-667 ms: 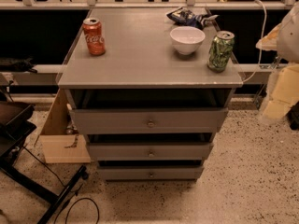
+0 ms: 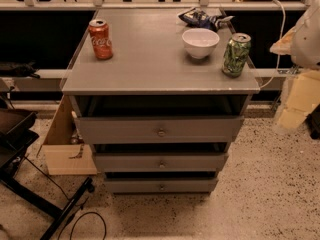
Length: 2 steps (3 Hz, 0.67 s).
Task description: Open top drawer
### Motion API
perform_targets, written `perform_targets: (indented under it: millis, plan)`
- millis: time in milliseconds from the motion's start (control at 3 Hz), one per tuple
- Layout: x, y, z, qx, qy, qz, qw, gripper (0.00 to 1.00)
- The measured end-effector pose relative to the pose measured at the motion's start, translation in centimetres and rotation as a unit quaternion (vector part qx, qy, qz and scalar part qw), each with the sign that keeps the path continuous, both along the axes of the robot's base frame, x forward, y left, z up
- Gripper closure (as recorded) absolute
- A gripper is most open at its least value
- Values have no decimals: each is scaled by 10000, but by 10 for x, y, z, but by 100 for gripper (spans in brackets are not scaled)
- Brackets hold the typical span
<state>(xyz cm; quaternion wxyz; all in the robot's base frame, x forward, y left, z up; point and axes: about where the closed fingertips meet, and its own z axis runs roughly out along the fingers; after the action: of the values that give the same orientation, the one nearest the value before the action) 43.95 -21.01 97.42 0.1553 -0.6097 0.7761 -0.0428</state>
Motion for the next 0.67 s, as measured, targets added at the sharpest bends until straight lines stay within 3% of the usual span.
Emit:
perform_targets:
  millis: [333, 667]
  plan:
    - [-2, 14, -35, -11, 167, 174, 9997, 0]
    - [-26, 30, -97, 124, 384, 324, 9987, 0]
